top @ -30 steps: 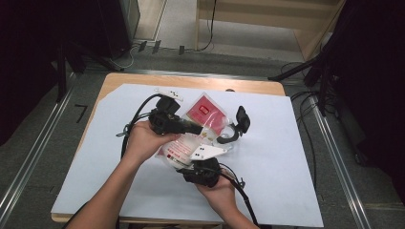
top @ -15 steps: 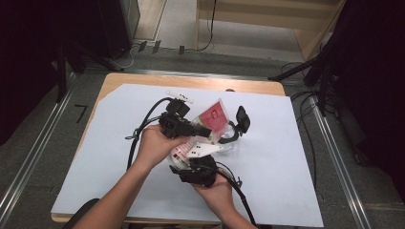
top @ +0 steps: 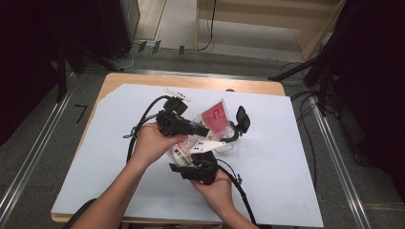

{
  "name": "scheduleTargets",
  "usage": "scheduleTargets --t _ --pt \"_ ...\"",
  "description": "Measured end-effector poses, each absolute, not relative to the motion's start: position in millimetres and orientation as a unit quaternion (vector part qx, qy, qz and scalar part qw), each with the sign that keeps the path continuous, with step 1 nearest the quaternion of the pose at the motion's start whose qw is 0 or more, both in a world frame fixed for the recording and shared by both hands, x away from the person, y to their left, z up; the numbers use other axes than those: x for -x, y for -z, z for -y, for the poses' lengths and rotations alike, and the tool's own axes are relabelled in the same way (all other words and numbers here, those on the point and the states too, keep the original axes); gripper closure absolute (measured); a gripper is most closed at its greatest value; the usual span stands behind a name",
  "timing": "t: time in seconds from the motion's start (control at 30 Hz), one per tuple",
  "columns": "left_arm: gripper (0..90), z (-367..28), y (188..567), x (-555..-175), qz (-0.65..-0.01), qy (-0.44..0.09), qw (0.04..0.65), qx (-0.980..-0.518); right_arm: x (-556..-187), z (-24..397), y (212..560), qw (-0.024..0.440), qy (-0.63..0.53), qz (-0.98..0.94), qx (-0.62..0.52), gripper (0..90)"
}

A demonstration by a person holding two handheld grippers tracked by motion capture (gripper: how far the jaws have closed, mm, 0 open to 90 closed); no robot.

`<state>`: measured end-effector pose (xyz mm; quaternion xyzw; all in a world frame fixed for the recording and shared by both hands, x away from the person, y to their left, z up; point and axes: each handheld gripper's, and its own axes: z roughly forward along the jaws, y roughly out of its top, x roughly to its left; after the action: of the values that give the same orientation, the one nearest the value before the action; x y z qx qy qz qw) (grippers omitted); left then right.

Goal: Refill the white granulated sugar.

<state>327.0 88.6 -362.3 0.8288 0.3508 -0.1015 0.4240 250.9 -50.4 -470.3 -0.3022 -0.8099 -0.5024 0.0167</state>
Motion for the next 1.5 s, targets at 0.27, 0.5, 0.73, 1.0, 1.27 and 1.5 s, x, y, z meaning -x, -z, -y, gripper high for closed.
scheduleTargets --t 0.27,0.5,0.73,1.0,1.27,1.5 --pt "86.9 -90.1 360.6 -328.1 -0.37 0.091 0.427 -0.82 -249.7 45.6 462.3 -0.012 0.493 0.823 0.283 59.4" --pt "80.0 -80.7 355.3 -340.1 -0.374 0.094 0.417 -0.823 -256.6 46.8 457.5 -0.003 0.495 0.82 0.288 61.2" --pt "68.7 -73.0 355.6 -345.9 -0.378 0.107 0.399 -0.828 -266.2 53.3 459.7 0.048 0.51 0.809 0.289 61.5" --pt "67.5 -75.9 357.9 -338.6 -0.365 0.111 0.404 -0.832 -261.6 58.3 466.6 0.045 0.516 0.805 0.289 62.2" --pt "66.5 -85.2 353.6 -336.4 -0.369 0.109 0.407 -0.828 -262.8 61.9 467.6 0.053 0.519 0.803 0.288 62.4" --pt "75.4 -92.3 354.3 -335.7 -0.373 0.109 0.408 -0.826 -263.1 61.5 466.4 0.053 0.519 0.804 0.287 62.3"
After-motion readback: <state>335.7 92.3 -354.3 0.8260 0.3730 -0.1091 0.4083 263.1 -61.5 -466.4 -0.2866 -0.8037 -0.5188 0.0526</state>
